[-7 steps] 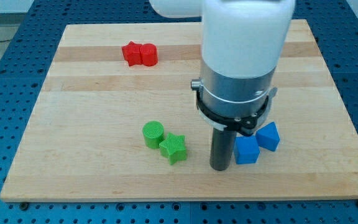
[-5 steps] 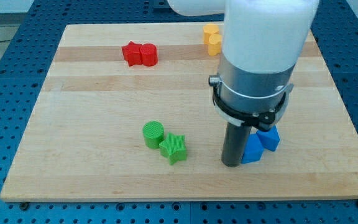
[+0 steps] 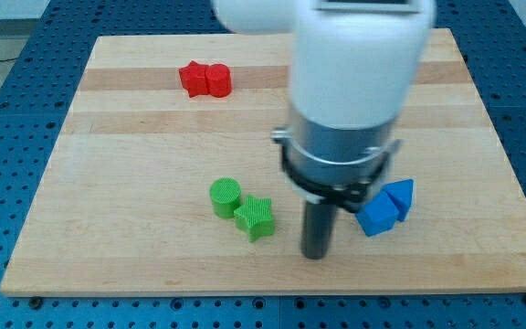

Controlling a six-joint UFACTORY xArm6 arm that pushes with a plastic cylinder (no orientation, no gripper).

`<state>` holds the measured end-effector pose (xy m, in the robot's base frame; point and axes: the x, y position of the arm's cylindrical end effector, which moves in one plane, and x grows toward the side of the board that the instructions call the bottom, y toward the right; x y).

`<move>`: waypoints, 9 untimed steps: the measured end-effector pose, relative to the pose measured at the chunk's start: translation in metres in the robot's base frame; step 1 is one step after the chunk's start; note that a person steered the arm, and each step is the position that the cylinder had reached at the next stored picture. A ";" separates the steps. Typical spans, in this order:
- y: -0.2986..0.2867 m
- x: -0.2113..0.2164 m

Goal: Push the green blocks towards the center of the board

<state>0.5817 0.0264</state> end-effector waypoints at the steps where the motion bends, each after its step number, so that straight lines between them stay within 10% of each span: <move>1: -0.033 -0.004; 6: -0.099 -0.061; 9: -0.010 -0.075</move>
